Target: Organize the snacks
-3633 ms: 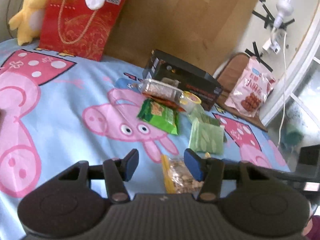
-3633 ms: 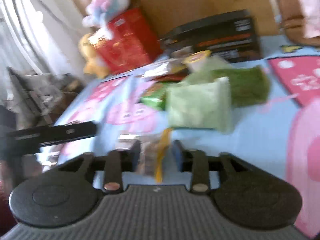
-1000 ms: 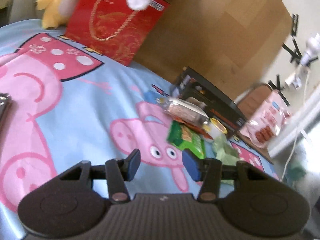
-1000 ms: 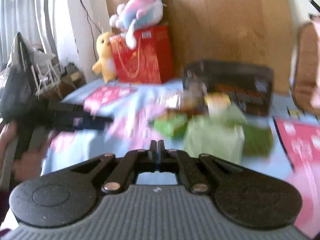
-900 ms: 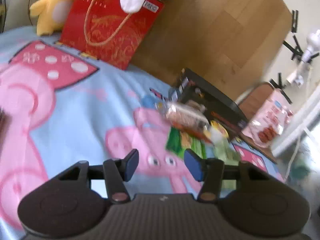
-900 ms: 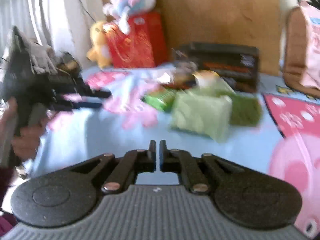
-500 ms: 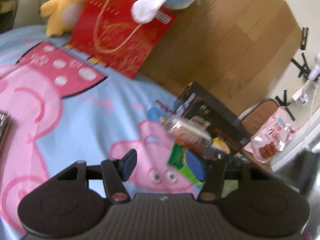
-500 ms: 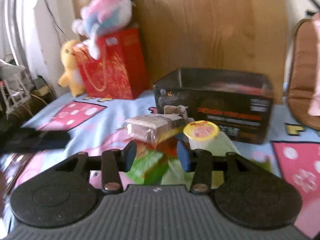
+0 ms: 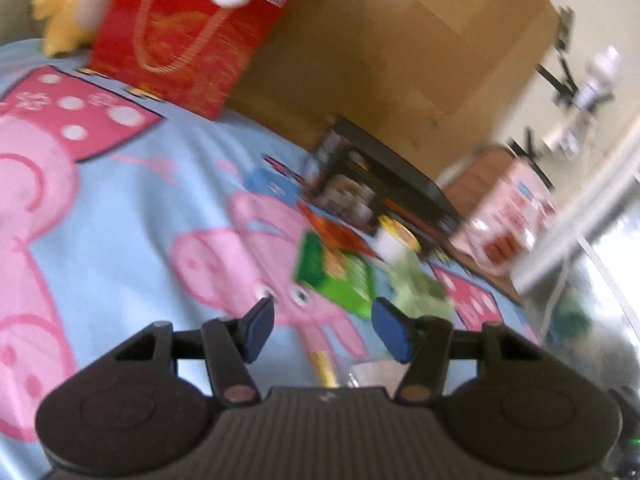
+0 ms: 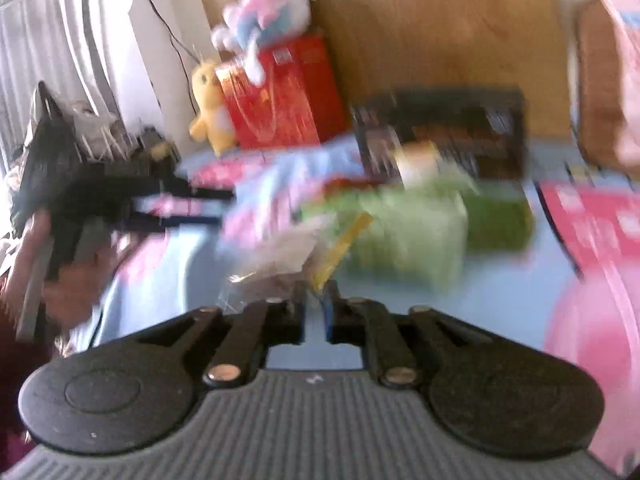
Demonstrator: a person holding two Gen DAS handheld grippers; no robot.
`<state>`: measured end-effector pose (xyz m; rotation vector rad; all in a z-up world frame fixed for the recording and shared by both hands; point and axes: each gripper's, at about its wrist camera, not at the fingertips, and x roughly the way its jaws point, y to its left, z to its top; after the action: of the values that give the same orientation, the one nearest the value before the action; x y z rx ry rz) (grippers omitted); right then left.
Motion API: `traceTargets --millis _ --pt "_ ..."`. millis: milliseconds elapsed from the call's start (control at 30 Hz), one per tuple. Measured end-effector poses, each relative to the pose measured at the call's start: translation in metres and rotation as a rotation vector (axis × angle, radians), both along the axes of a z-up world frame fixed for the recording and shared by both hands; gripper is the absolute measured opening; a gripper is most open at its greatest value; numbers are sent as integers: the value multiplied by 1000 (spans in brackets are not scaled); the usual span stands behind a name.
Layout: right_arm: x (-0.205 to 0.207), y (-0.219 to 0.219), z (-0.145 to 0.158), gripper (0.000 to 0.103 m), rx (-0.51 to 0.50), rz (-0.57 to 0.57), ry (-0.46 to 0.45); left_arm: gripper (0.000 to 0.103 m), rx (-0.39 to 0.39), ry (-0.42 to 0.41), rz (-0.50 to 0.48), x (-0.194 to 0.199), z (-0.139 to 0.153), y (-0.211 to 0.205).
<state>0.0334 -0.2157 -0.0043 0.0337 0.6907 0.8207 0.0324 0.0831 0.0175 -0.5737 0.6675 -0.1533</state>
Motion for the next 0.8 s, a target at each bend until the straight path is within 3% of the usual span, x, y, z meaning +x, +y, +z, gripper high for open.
traceTargets --millis 67,233,333,400,467,533,633,800 --pt "-9 -7 -6 56 -14 2 -6 57 15 6 -47 -4 0 -9" --pt "-8 9 -1 72 -66 138 -83 59 35 33 -116 -21 2 -27" --pt "1 28 -5 72 -108 211 -110 61 39 80 -156 -19 -4 -40" --pt "3 38 -10 71 -130 248 -155 51 37 120 -192 -13 -16 -51" --pt "1 45 -11 61 -146 263 -195 51 74 87 -186 -14 -14 -59" --pt "3 43 -8 53 -128 262 -176 50 91 76 -200 -11 -6 -60" --pt "5 37 4 52 -90 215 -200 49 93 29 -215 -1 11 -60" --pt "39 35 35 52 -29 137 -270 48 173 -102 -205 43 57 -69"
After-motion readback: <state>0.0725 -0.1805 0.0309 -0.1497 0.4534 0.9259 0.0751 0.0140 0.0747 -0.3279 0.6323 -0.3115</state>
